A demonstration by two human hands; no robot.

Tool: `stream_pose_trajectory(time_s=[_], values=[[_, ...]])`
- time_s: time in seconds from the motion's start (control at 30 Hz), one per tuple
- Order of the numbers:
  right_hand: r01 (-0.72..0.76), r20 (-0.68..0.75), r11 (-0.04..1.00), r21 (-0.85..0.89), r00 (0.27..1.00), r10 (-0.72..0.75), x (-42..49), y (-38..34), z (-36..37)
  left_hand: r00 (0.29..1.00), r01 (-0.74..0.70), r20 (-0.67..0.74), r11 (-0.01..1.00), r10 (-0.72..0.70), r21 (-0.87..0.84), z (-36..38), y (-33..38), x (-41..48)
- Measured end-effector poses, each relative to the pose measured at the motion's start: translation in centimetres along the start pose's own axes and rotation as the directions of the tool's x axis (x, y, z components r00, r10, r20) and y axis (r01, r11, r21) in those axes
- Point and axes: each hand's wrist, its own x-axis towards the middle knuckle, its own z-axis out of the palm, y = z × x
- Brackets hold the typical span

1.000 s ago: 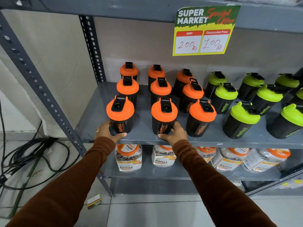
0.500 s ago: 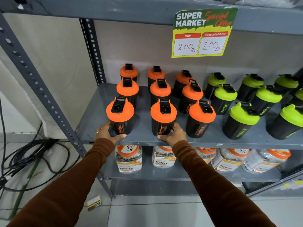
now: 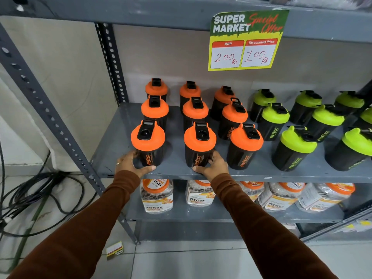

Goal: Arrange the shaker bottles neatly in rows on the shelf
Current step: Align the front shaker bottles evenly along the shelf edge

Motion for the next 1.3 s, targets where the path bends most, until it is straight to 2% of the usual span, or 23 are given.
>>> stream_pose_trajectory(time_s=[1.3], values=[[0.009,-0.001,0.999,-0.041,1.000,-0.009,0.18,0.27,0.06,1.000,-0.008,-0.001,0.999,0.008,0.042,0.61,-1.18,0.94]])
